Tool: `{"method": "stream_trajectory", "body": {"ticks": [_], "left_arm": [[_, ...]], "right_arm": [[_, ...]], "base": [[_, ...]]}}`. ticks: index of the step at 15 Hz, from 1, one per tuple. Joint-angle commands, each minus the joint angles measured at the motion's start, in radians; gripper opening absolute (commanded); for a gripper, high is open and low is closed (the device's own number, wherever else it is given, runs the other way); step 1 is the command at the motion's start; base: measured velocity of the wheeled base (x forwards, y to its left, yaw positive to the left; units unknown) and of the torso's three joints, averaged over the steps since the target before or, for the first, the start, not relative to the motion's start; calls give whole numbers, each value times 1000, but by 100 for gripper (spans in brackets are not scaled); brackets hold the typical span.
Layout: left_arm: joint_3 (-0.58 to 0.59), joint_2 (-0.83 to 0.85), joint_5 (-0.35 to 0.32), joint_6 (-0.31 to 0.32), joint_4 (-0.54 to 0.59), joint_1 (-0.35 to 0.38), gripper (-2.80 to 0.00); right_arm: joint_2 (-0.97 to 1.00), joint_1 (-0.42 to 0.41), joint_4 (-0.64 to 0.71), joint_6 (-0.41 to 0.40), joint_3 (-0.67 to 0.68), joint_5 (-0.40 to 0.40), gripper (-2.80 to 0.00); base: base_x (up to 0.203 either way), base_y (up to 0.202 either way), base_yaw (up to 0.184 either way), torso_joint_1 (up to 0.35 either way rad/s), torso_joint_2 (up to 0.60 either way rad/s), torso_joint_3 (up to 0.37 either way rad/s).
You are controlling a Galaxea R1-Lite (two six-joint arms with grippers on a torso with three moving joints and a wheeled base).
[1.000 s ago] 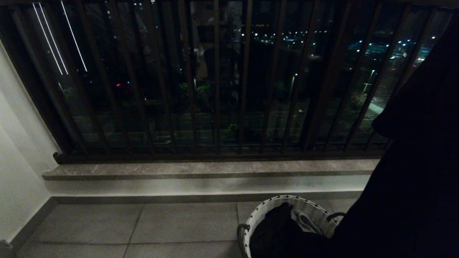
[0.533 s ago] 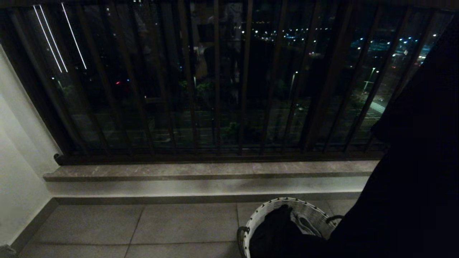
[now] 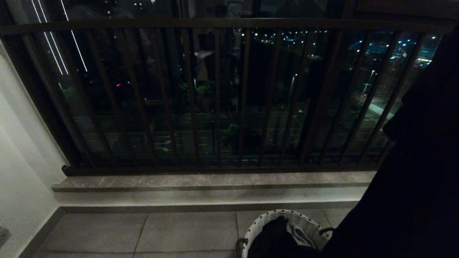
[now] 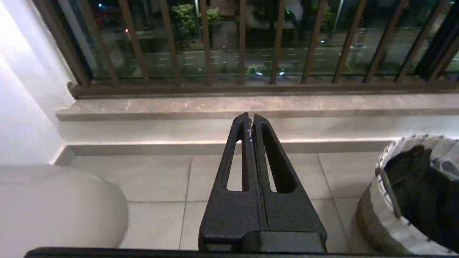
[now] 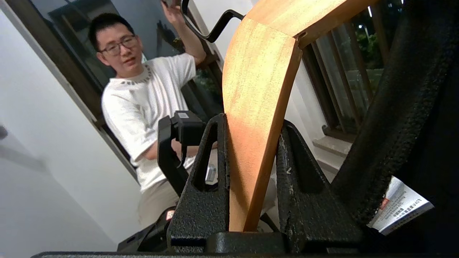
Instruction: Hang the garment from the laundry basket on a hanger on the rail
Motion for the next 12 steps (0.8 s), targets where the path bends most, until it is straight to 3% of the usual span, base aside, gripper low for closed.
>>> {"method": "stream_trajectory", "body": {"ticks": [1,12], "left_arm": [[2,1,0,-1,-1,0,-280],[2,1,0,-1,-1,0,-280]], "right_arm": [[-1,0,-3,5,1,7,-280],[-1,2,-3,17,43,8,-280]], "base": [[0,0,0,116,-461,-343],[0,0,0,173,-495,-329]]}}
